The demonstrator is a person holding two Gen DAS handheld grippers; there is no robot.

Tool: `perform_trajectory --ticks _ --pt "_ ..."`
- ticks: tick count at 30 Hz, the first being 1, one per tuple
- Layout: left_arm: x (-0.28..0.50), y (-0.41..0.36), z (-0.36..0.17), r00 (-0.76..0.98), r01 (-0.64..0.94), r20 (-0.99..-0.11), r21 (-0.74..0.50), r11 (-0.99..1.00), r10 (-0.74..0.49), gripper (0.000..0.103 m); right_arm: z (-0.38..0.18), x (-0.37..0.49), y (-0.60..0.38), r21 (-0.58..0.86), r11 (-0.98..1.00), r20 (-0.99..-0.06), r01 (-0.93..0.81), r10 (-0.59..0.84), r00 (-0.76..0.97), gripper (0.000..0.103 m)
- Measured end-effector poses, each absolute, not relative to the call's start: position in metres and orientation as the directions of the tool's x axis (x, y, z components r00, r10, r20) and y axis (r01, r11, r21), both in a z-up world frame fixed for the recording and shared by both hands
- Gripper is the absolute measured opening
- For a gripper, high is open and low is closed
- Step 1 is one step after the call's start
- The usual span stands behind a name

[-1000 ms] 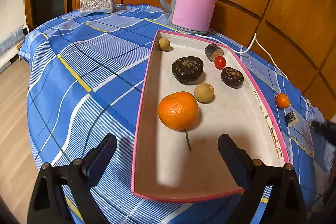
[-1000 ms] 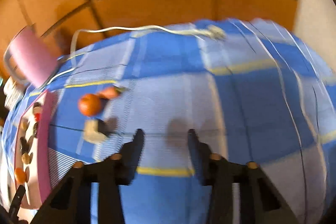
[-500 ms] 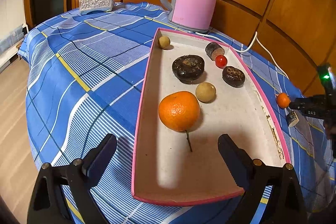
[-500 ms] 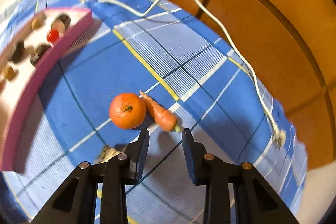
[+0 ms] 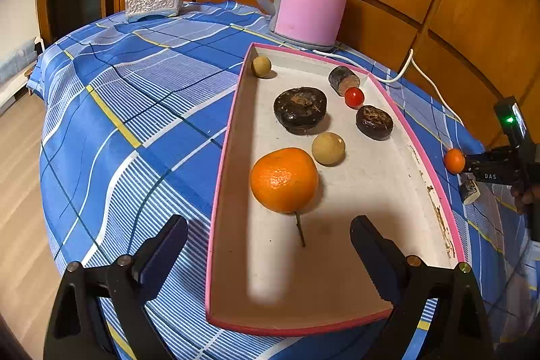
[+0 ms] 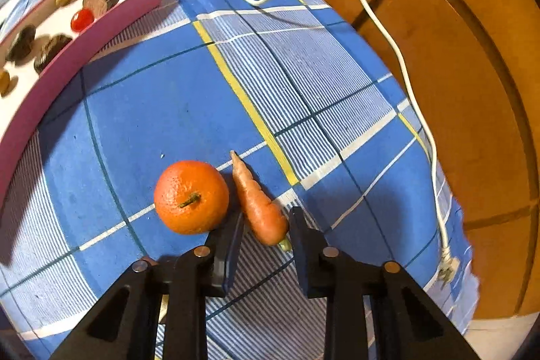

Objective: Organize fruits
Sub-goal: 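Grasp the carrot with the right tool and lift it, then carry the carrot with the right tool into the tray and release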

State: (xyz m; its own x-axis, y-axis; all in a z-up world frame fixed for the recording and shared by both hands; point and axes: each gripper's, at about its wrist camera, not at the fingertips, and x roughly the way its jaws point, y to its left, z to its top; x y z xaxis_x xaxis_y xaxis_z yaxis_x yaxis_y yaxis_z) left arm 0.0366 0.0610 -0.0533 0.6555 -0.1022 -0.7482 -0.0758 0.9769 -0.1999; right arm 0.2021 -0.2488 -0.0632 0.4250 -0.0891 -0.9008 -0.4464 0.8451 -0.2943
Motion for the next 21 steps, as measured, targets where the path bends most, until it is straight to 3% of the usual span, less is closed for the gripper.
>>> perform_trajectory --ticks 9,21 --pt "0.032 0.058 -0.05 0.663 -0.068 -0.741 -0.205 0.976 -0.11 0.098 -0.047 0.172 -0.312 -0.156 0.98 -0.877 -0.12 -0.082 0.474 0.025" --pt "0.024 0.057 -0.045 0.672 -0.05 -0.73 -0.208 0.977 -0.121 0.098 -0.057 0.107 -0.333 -0.145 0.986 -0.89 0.081 -0.166 0.425 0.026"
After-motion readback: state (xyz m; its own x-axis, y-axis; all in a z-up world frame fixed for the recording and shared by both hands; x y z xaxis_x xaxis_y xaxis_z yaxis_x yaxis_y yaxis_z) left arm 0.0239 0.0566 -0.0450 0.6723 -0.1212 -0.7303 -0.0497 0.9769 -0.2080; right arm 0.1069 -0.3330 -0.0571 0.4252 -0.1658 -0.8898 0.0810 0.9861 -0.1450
